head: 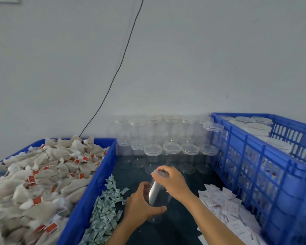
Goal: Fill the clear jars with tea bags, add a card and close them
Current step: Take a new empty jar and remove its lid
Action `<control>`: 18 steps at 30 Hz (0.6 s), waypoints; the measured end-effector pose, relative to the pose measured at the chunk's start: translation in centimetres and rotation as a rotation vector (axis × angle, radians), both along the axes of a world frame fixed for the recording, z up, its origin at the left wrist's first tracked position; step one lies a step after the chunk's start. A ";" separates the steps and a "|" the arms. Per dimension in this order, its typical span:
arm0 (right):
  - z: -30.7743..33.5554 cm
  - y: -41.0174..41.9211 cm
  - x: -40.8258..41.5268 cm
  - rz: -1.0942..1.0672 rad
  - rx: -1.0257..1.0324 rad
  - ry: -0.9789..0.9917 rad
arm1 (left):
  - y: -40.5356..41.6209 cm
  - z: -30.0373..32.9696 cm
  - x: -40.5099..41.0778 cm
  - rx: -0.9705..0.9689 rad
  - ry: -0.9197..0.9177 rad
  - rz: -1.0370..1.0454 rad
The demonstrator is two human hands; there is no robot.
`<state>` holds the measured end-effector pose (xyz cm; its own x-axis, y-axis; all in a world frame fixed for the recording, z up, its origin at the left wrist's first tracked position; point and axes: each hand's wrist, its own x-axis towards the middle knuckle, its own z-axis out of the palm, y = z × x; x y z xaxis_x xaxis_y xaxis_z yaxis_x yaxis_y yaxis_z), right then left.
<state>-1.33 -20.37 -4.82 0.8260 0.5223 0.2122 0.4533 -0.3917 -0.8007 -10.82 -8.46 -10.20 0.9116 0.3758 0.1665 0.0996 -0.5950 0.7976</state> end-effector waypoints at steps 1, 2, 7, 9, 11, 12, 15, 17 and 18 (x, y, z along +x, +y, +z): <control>-0.3 -0.2 0.1 0.042 0.010 0.018 | 0.3 -0.1 -0.3 -0.040 0.021 -0.034; -0.5 -0.3 0.2 0.100 0.016 0.041 | 0.7 -0.4 -0.5 -0.141 0.031 -0.086; 0.9 -1.3 0.5 0.444 0.071 0.184 | 1.9 -2.0 -0.6 -0.524 0.043 -0.321; 1.6 -1.5 0.9 0.498 -0.003 0.208 | 1.4 -2.5 -0.2 -0.533 -0.020 -0.231; 1.8 -1.1 1.1 0.443 -0.109 0.220 | 0.9 -2.8 0.4 -0.443 -0.095 -0.144; 1.6 -0.8 1.0 0.363 -0.168 0.192 | 0.7 -2.8 0.6 -0.374 -0.123 -0.114; 1.3 0.2 0.5 0.109 -0.377 0.023 | 0.7 -2.8 1.0 -0.216 -0.157 -0.050; 1.6 0.3 0.5 0.123 -0.384 -0.007 | 0.7 -2.8 1.0 -0.182 -0.155 -0.033; 2.0 0.1 0.6 0.204 -0.337 0.037 | 0.8 -2.9 1.0 -0.181 -0.155 -0.035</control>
